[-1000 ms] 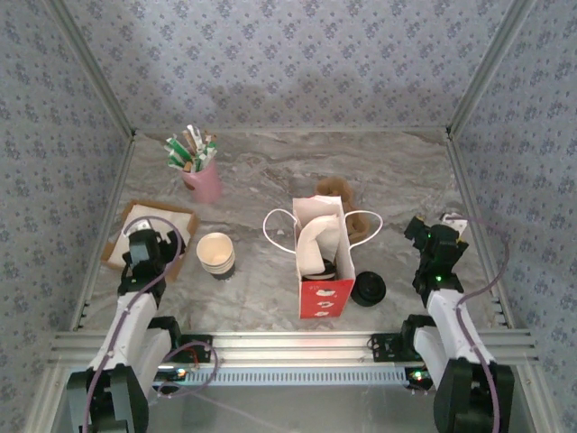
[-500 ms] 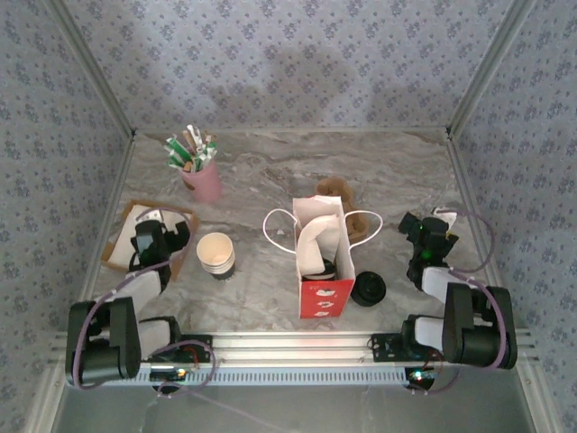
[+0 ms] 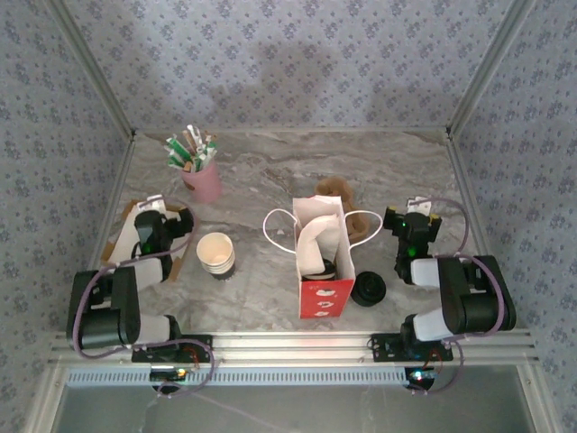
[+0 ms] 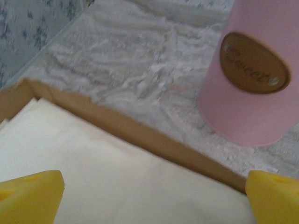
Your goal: Pack the takeout coffee
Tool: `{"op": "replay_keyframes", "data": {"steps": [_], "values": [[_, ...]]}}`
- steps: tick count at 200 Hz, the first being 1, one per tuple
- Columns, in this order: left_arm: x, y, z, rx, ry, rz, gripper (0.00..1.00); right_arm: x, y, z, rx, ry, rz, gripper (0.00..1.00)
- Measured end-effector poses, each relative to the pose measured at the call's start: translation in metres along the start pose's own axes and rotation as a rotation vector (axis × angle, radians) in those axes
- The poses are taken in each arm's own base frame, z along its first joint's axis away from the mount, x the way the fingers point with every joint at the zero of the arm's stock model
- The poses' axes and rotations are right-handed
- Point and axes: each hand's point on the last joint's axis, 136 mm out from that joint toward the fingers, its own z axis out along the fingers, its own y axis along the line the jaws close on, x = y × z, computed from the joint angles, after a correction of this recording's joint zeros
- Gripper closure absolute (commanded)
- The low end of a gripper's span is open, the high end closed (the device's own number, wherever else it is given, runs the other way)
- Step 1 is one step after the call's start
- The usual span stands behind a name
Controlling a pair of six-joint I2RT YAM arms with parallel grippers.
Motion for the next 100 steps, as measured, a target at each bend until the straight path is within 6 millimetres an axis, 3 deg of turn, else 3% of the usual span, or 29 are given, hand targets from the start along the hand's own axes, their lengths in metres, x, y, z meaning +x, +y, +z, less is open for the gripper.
{"op": "replay_keyframes", "data": {"steps": [58, 100], "values": [[0.012, -0.034, 0.018, 0.079, 0.025, 0.120, 0.01, -0.004, 0.006, 0.001, -0.018, -0.017, -0.042, 0.00], [0.013, -0.033, 0.022, 0.076, 0.024, 0.128, 0.01, -0.008, 0.009, 0.014, -0.050, -0.028, -0.026, 0.00]]}}
